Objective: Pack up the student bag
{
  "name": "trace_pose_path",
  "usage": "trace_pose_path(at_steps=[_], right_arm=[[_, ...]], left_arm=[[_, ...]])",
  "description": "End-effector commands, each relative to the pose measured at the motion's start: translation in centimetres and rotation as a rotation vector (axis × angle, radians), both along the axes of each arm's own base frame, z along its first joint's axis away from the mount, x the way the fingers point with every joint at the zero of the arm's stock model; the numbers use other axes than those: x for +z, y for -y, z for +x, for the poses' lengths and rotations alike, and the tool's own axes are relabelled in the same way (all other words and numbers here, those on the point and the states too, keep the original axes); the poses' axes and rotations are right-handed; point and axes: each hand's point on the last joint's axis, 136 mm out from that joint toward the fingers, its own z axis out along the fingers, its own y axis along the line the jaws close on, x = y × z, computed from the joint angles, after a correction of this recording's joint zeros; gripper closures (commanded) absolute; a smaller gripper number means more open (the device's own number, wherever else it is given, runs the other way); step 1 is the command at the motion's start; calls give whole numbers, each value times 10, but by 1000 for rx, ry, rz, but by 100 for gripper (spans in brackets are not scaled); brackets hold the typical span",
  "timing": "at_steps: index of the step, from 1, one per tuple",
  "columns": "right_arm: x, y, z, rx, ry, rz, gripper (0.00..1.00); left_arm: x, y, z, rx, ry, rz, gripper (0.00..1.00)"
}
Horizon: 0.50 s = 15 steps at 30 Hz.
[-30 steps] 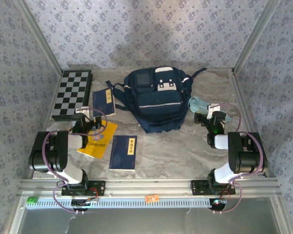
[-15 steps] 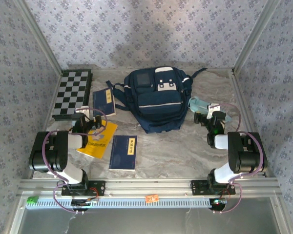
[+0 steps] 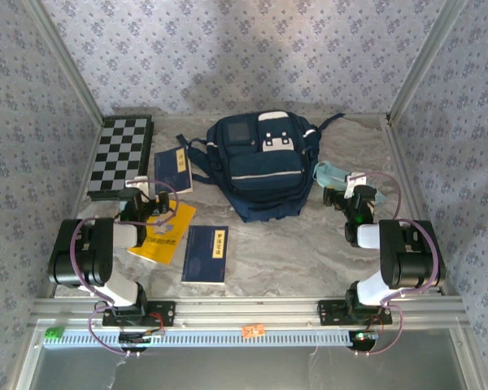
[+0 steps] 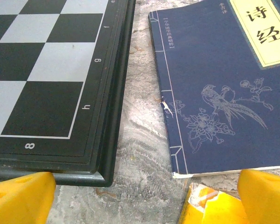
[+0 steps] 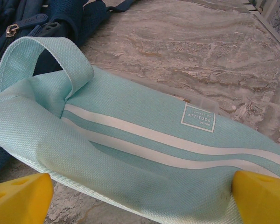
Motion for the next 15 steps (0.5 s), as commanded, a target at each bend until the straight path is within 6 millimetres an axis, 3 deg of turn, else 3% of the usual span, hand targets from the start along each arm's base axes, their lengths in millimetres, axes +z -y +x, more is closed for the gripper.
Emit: trace_pose_path(at_steps=[1,15], right_arm=[[11,-3,10,24,39,-7,0],[11,-3,9,26,40,-5,0]], left_arm=[[33,-1,21,0,123,-6,0],[33,-1,21,-1,122,-4,0]])
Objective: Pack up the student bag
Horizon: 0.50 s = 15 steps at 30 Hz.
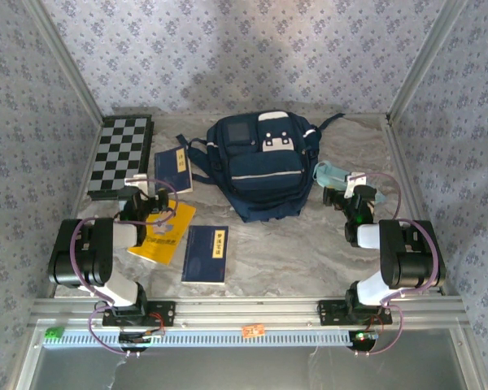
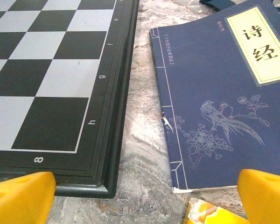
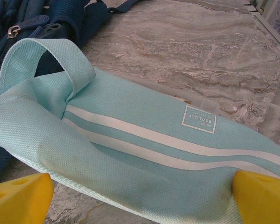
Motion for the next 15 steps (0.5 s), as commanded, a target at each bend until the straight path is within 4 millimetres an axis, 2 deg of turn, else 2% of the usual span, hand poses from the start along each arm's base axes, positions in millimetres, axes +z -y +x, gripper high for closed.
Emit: trace_pose_path(at_steps=[1,4,7,10,15], right_arm=[[12,-3,9,27,41,-7,0],[19,-5,7,35,49,-16,0],[34,1,1,-9,65,-12,0],[44,7,-8,-37,53,30,0],[65,16,-22,-90,69,125,0]], left_arm=[[24,-1,15,-1,87,-4,0],[27,-2,15,5,92,-4,0],[36,0,11,-4,102,-3,0],[52,0,4,3,106,-12,0],[75,11,-12,-55,109,-46,0]])
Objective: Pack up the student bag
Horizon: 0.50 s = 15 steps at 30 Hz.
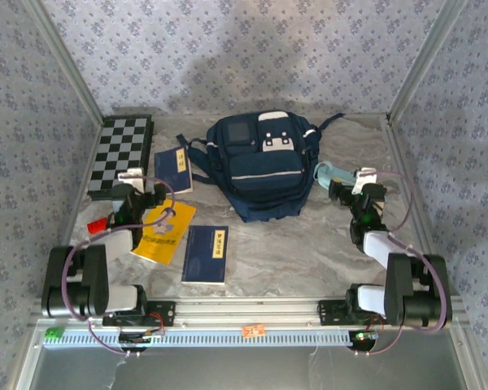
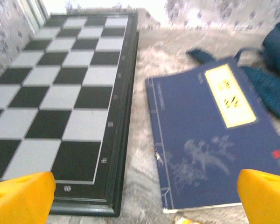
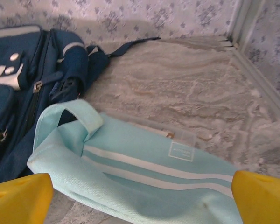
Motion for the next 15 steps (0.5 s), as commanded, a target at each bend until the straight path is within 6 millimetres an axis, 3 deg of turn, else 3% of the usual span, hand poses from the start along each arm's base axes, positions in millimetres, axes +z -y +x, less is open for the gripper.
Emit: trace_pose_path(at_steps=[1,6,8,11,15], right_arm=[[8,8,-10,-48,-34,104,0],[16,29,-31,-236,-122,381,0],[16,29,-38,-239,-170,453,0],[10,18,-41,-191,-199,570,0],[8,0,-44,-128,-261,615,0]], left_arm=[[14,11,-8,-53,-18,-55,0],[36,33,-21,-136,-32,-188,0],[52,38,-25,-153,-17,-235,0],[73,40,-31,-127,-15,-339,0],[82,28,-44,6,-41,-465,0]])
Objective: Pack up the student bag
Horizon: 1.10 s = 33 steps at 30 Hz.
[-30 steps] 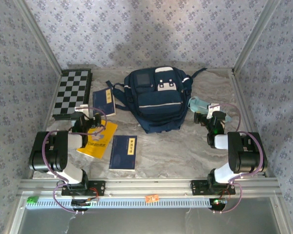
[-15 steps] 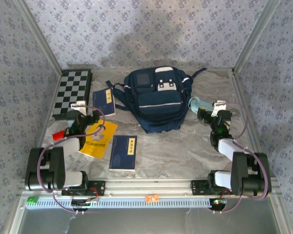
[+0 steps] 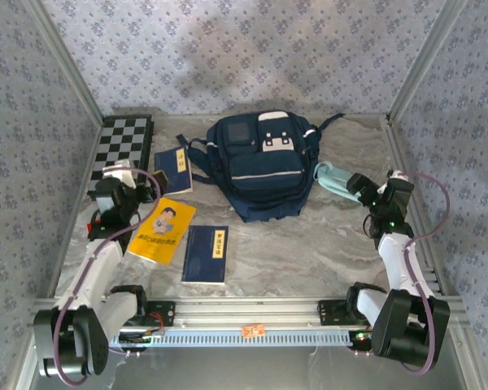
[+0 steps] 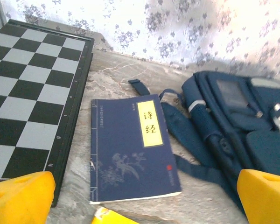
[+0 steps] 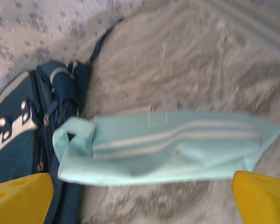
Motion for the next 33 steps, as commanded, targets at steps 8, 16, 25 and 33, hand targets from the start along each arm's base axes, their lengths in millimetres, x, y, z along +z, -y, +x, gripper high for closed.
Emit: trace_pose_path(at_steps=[8,16,25,33], right_arm=[[-24,-91,-29,254,-241,174,0],[-38,-160,-31,413,-316,182,2],[-37,-208,8,488,-316,207,17],[-59,-230,28,546,-344,203,40]], left_arm=[[-18,11,-29,78,-255,-358,0],[-25,71,-46,-51,-304,-436,0],[-34,128,-60,-141,-326,-445,0],[-47,130,-62,-146,-375,-385,0]])
